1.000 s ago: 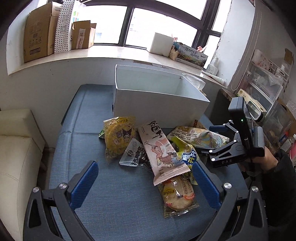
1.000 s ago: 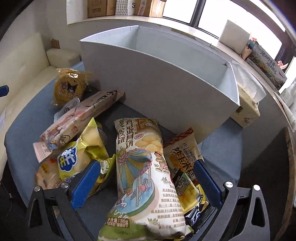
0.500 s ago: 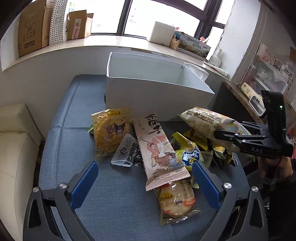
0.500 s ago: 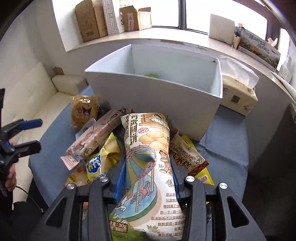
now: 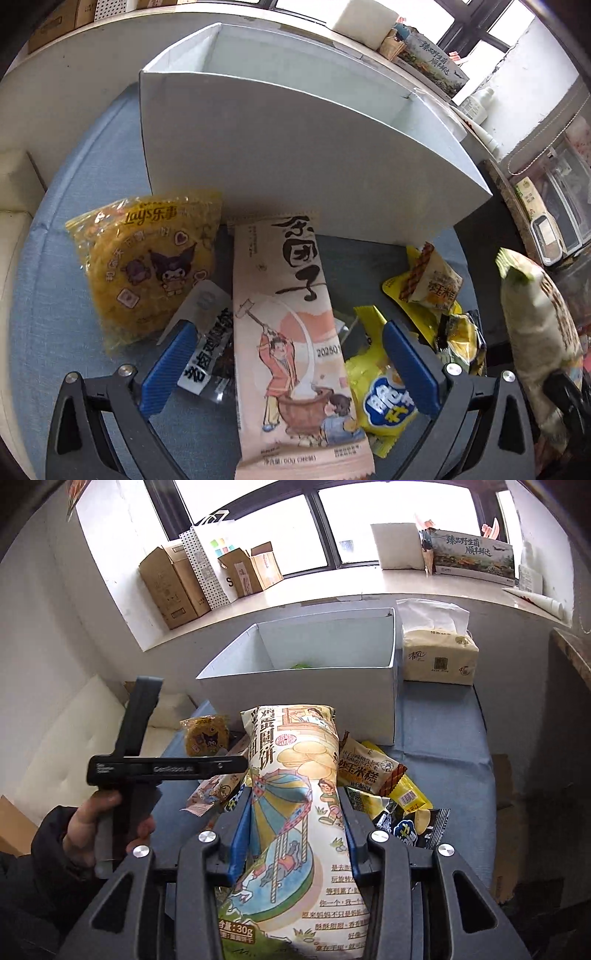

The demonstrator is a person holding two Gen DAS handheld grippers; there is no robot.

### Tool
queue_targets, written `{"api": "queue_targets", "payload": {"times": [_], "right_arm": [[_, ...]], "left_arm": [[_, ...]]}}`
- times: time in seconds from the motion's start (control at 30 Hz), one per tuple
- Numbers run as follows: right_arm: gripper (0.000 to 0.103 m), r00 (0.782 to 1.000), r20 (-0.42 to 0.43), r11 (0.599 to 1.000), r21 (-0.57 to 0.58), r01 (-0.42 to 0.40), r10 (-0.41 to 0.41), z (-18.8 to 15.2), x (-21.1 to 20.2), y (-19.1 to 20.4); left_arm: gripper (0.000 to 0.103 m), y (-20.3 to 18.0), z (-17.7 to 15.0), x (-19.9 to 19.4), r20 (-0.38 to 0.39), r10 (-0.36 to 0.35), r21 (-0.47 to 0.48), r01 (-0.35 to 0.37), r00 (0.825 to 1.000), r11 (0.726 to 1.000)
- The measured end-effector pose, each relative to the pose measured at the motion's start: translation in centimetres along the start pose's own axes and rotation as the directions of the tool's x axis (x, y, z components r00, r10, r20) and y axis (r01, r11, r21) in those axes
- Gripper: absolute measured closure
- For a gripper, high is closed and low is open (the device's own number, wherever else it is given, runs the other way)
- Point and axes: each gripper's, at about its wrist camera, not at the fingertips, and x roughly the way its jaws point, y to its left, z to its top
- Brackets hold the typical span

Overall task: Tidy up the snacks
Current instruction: 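Lower the cream bag and pink bar into the white box and open both grippers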

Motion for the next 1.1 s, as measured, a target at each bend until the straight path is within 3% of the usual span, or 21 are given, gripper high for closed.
{"api": "queue_targets", "payload": {"times": [0.07, 0.1, 0.17, 0.23, 0.47, 0.77, 0.93, 1.1], "right_arm": [[0.058, 1.0, 0.005, 1.0, 0.013, -0.008, 0.008, -0.4, 0.0, -0.1], [0.058, 1.0, 0.006, 1.0, 0.019, -0.013, 0.013, -0.4, 0.1, -0.3], [0.058, 1.0, 0.003, 1.0, 0.027, -0.015, 0.014, -0.7, 0.3, -0.4], [0.058, 1.0, -0.008, 0.999, 0.033, -0.018, 0.018, -1.0, 0.6, -0.5], [0.058, 0.999, -0.013, 0.998, 0.046, -0.035, 0.035, -1.7, 0.6, -0.5], [0.058, 0.999, 0.029, 0.999, 0.043, -0.034, 0.033, -0.9, -0.1, 0.6], [0.058, 0.997, 0.078, 0.997, 0.068, -0.033, 0.028, 1.2, -0.3, 0.7], [0.058, 0.991, 0.132, 0.996, 0.087, -0.019, 0.008, 5.8, 0.2, 0.5]], "left_arm": [[0.014, 0.5, 0.3, 1.3, -0.03, -0.022, -0.033, 0.021, 0.999, 0.999], [0.015, 0.7, 0.5, 1.5, -0.026, -0.044, -0.052, 0.043, 0.999, 0.998], [0.034, 1.0, 0.7, 1.3, -0.017, -0.106, -0.074, 0.105, 0.994, 0.992], [0.047, 1.0, 0.5, 0.7, -0.007, -0.114, -0.069, 0.113, 0.993, 0.991], [0.048, 1.4, -1.1, -2.2, 0.018, -0.107, -0.001, 0.107, 0.994, 0.994], [0.048, -1.0, -2.3, -9.6, 0.192, -0.089, 0.145, 0.062, 0.977, 0.988], [0.048, -2.4, 0.3, -12.3, 0.249, -0.102, 0.181, 0.057, 0.963, 0.982], [0.048, -3.4, 5.1, -13.4, 0.279, -0.093, 0.187, 0.041, 0.956, 0.982]]}}
